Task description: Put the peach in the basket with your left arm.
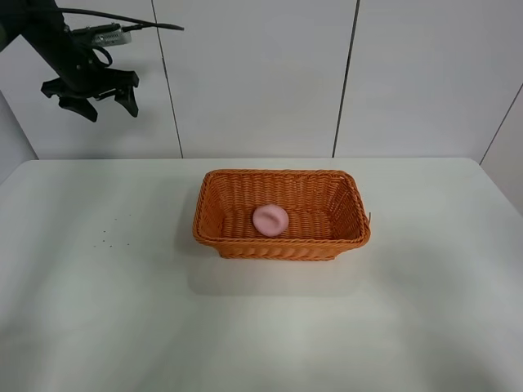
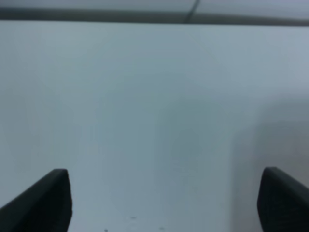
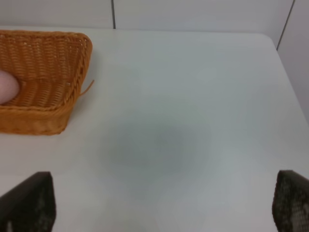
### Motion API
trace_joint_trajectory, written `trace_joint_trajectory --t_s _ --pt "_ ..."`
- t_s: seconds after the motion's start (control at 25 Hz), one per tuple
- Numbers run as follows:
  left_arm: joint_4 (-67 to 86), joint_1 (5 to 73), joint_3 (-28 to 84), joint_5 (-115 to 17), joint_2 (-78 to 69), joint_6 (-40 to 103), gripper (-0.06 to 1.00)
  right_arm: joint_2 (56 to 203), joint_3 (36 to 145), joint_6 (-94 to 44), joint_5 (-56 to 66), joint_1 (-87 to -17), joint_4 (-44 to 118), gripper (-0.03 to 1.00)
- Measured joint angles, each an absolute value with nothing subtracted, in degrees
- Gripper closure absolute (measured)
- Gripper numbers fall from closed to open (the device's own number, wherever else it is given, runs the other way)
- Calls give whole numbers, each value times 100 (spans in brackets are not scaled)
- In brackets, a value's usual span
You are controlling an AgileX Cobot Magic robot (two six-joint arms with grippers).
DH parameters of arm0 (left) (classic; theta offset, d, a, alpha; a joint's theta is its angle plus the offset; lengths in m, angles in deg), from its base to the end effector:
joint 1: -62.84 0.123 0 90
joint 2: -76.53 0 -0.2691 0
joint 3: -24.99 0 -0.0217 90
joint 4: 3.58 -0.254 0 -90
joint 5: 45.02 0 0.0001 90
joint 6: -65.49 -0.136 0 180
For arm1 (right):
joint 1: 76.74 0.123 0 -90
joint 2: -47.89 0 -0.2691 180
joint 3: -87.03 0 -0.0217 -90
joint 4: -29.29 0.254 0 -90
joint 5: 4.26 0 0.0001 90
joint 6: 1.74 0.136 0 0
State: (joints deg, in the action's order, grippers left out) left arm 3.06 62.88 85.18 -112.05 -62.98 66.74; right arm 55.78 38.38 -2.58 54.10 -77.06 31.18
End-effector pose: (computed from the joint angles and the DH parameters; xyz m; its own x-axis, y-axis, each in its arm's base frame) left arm 0.5254 -0.0141 0.2537 -0.8331 -0.0674 -0.5489 0.0026 0.9921 -0.1256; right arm 0.0567 0.0035 0.2608 -0.4209 0.0050 -0.9071 -0.0188 0.9997 0.0142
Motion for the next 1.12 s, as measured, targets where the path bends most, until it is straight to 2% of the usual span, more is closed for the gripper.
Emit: trace_joint_trajectory --t_s 0.12,0.28,0.56,1.12 --pt "350 6288 8184 -11205 -5931 6593 14 5578 3838 -258 5410 -7706 3118 27" --pt "343 6288 7166 -11205 -5187 6322 14 5578 3838 -258 5410 -7706 3118 27" --pt "116 6288 4850 -11198 -3445 6229 14 5578 3838 -258 5410 -7706 3118 27" --pt "105 6288 -287 -11191 1061 6158 14 5578 3838 -258 5410 -7706 3118 27"
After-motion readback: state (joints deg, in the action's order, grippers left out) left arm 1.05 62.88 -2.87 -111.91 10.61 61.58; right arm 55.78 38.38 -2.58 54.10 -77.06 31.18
